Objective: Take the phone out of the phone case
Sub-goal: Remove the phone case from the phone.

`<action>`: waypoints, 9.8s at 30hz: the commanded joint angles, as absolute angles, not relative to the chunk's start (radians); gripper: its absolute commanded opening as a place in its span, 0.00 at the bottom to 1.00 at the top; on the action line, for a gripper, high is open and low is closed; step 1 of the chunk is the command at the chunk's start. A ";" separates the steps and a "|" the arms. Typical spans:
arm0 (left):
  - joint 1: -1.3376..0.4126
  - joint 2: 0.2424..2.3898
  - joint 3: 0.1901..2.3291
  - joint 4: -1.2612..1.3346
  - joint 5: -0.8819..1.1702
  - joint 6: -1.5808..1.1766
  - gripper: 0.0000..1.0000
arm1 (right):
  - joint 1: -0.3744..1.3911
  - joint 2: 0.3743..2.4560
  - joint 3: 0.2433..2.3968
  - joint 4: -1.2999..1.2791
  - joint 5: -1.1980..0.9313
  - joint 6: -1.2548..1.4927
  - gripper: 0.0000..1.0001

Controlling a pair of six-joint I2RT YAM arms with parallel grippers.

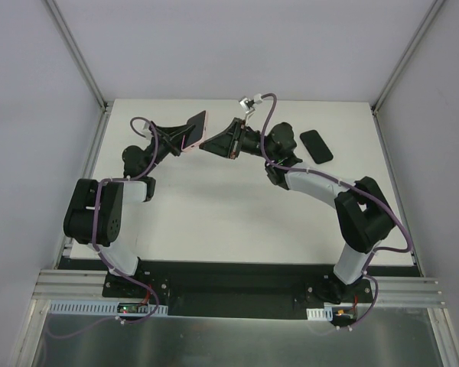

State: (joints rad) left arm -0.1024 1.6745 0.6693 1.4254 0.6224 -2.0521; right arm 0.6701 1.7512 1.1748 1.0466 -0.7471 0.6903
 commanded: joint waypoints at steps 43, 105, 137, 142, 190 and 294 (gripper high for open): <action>-0.089 1.247 0.839 0.810 0.735 -1.233 0.00 | 0.663 1.439 1.002 0.587 -0.500 0.730 0.90; -0.054 1.331 0.945 0.810 1.040 -1.347 0.00 | 0.607 1.700 1.196 0.936 -0.940 0.940 0.01; -0.018 1.330 0.793 1.073 0.848 -1.598 0.00 | 0.502 1.244 0.959 0.283 -0.632 0.554 0.83; -0.025 1.344 0.769 1.161 0.842 -1.664 0.00 | 0.525 1.383 0.922 0.786 -0.756 0.817 0.81; -0.026 1.301 0.776 1.150 0.813 -1.655 0.00 | 0.620 1.675 1.049 1.266 -0.747 1.141 0.21; -0.045 1.364 0.821 1.684 0.522 -2.140 0.00 | 0.815 1.960 1.650 1.536 -0.565 1.361 0.01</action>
State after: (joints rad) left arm -0.0113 1.3865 0.7849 1.3773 0.4480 -2.0514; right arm 0.7185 1.9358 1.5448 1.2434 -0.4767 1.3174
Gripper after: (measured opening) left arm 0.116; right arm 0.170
